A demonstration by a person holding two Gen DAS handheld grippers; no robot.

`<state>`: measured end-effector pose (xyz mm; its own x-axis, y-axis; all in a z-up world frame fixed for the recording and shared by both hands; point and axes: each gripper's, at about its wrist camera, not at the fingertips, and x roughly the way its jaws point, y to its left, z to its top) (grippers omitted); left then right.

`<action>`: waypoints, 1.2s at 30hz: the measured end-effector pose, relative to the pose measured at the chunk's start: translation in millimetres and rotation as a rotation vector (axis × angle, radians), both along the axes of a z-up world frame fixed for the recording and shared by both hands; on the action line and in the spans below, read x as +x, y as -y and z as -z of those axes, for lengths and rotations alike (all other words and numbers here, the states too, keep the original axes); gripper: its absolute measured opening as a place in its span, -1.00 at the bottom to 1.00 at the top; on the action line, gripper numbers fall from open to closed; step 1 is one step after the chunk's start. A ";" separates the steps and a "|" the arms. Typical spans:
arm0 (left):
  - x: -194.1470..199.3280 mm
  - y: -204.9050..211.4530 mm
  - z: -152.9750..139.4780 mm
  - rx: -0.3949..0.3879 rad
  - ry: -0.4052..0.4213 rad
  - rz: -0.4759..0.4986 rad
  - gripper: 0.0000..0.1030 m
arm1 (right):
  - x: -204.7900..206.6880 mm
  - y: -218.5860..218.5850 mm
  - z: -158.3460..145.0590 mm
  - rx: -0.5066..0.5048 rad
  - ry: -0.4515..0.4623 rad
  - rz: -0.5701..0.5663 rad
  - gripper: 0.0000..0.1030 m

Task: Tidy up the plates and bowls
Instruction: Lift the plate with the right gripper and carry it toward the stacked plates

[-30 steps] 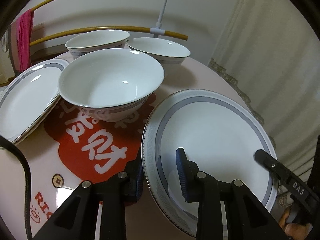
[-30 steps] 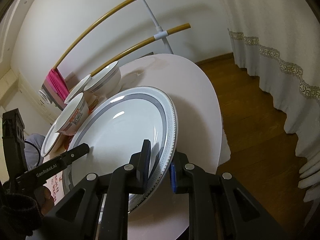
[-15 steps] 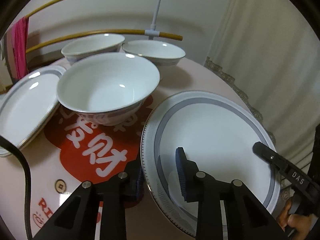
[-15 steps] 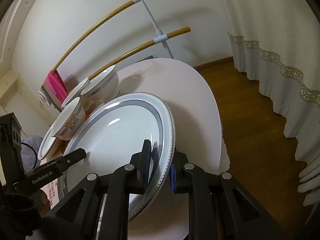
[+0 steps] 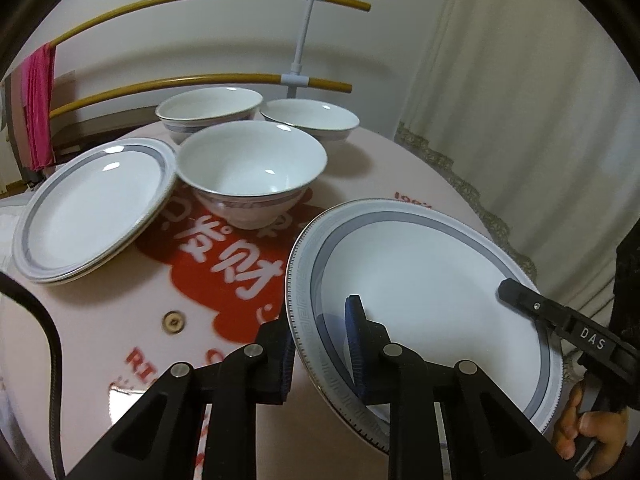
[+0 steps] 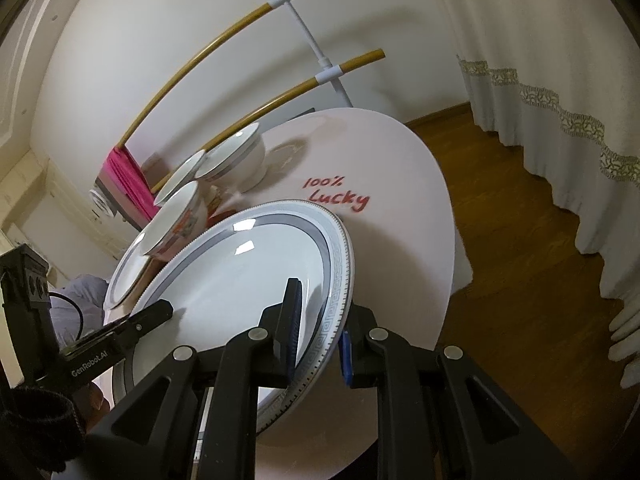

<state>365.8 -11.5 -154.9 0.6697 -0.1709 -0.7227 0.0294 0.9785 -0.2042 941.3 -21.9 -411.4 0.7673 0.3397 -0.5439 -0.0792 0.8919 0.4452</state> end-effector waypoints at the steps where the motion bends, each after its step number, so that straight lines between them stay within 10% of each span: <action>1: -4.8 -3.9 -2.8 -0.003 0.005 -0.002 -0.64 | -3.3 -3.3 -1.8 -0.003 0.002 -0.001 -0.68; 36: -143.7 -230.8 -54.0 -0.065 0.189 -0.306 -0.65 | 19.7 -227.8 -43.2 -0.066 0.070 -0.274 -0.67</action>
<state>222.1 219.3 -100.8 0.8174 0.0167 -0.5758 -0.2200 0.9328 -0.2853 961.0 205.9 -368.2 0.6882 0.5050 -0.5210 -0.3497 0.8600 0.3716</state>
